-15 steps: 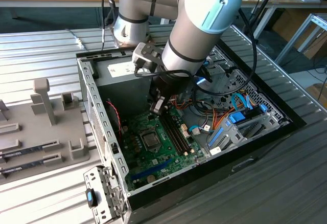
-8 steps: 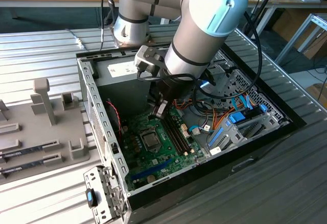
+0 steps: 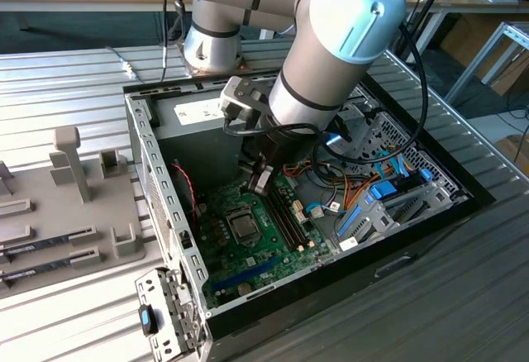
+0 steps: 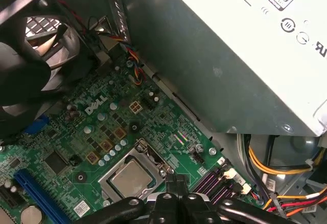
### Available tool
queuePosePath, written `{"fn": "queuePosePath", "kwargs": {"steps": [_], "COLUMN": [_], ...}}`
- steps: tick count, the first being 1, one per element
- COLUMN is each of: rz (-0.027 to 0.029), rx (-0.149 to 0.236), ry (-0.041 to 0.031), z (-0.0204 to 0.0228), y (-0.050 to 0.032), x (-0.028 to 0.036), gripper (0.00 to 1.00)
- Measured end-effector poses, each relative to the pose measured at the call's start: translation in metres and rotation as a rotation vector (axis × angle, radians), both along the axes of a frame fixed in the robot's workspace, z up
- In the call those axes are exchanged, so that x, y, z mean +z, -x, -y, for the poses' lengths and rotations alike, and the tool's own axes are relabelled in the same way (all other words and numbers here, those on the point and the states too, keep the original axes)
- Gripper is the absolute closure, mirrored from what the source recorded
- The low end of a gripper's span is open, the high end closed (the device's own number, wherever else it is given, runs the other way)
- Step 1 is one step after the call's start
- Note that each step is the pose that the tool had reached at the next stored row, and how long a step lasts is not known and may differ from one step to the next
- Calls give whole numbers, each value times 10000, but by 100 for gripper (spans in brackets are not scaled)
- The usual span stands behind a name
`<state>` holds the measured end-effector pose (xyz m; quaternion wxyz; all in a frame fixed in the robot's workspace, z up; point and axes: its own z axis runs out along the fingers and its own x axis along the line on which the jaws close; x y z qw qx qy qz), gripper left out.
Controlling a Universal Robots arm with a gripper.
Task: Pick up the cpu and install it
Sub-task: 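Install the first cpu locking lever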
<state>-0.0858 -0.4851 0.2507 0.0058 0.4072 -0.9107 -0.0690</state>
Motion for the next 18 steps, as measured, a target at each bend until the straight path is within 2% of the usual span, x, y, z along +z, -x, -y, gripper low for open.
{"fn": "queuePosePath", "kwargs": {"steps": [4, 8, 18], "rz": [-1, -2, -42], "rx": [1, 198, 201], "ry": [-2, -24, -54], "z": [-8, -22, 17], "y": [-9, -11, -65], "x": [0, 0, 3], "gripper": [89, 89, 89]}}
